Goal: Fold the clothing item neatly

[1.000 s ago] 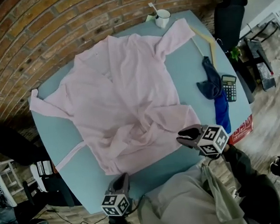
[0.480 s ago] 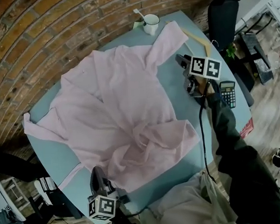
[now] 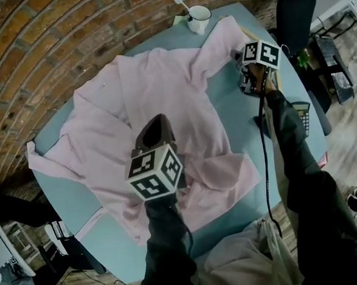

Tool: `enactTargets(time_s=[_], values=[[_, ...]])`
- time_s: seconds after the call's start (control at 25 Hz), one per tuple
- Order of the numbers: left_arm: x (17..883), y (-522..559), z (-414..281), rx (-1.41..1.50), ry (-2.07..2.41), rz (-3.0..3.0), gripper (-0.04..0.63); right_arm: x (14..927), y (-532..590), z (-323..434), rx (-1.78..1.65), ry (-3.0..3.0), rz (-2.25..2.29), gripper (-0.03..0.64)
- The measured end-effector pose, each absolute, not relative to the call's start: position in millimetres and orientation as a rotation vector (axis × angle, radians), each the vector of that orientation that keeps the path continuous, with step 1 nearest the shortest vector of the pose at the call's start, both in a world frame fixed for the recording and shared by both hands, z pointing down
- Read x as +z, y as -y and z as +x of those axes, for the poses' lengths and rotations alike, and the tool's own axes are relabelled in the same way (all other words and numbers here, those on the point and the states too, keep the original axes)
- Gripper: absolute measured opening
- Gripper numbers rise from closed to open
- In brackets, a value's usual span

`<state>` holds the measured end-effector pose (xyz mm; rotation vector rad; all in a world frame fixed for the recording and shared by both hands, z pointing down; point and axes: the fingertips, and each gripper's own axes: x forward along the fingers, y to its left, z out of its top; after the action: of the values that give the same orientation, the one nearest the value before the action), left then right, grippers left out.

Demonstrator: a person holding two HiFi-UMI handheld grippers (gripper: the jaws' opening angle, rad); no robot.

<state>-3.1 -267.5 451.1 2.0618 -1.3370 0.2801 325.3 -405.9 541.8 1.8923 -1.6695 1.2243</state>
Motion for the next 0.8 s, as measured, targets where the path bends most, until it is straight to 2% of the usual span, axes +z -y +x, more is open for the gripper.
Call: enactTargets(time_s=[0.16,0.4,0.56,0.6,0.68,0.8], values=[[464.4,288.8,44.1,0.29,1.242,2.07,0.008,553.6,425.2,340.5,1.241,1.606,1.845,0.187],[470.2,308.4,71.5,0.304,1.243,2.077,0.008,562.3,434.0,345.8,1.25,1.5,1.67,0.187],[480.2,308.7,77.4,0.288,1.244,2.038,0.008,561.0,436.0,335.0,1.058,1.516,1.611,0.183],[482.6,308.5,78.0,0.288,1.246,2.028,0.008,559.5,440.0,328.1,0.988,1.54,1.609,0.166],[486.2,308.4,80.7,0.31,1.252,2.024,0.008,556.5,446.2,311.4,0.832,1.587,1.585,0.041],[483.7,307.3,83.2,0.322,1.252,2.036,0.008,545.1,446.3,296.9,0.564,1.676,1.59,0.017]])
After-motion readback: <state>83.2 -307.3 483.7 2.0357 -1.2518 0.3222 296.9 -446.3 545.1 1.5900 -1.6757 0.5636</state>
